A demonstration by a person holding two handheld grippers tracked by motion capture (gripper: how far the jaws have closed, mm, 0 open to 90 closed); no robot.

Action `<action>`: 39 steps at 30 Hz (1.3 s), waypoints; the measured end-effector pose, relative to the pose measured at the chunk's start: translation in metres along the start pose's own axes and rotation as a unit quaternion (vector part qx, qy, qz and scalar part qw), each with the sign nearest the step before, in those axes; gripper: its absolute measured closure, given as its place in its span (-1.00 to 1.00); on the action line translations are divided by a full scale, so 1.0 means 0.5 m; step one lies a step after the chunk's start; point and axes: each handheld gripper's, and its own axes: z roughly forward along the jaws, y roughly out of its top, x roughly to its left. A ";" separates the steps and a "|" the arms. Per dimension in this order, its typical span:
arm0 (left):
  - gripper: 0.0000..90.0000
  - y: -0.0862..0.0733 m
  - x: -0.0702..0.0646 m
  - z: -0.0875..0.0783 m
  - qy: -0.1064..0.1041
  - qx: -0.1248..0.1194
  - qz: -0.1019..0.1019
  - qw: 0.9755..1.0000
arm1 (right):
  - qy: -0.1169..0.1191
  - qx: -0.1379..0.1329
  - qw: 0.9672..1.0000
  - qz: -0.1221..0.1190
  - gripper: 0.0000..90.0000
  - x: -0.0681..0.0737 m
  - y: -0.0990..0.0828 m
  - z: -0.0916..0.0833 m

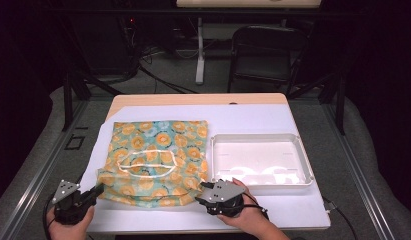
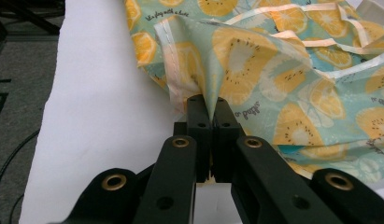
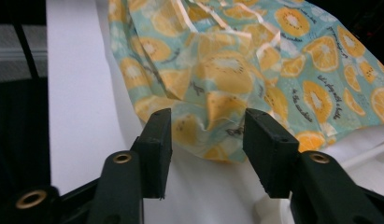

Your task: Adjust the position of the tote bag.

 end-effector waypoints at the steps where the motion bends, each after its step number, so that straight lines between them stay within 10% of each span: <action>1: 0.98 0.000 0.000 0.001 0.000 -0.001 -0.001 1.000 | -0.005 0.004 1.000 -0.007 0.10 0.001 -0.002 0.002; 11: 0.97 0.002 0.004 0.003 -0.001 0.001 -0.006 1.000 | -0.027 0.026 0.997 -0.069 0.00 0.009 -0.013 0.007; 24: 0.96 0.001 0.001 0.007 -0.006 0.002 -0.001 1.000 | -0.046 0.030 0.995 -0.086 -0.04 0.000 -0.021 0.006; 39: 0.95 -0.004 -0.009 0.008 -0.009 0.008 0.012 1.000 | -0.049 0.027 0.984 -0.169 -0.07 0.019 -0.011 0.029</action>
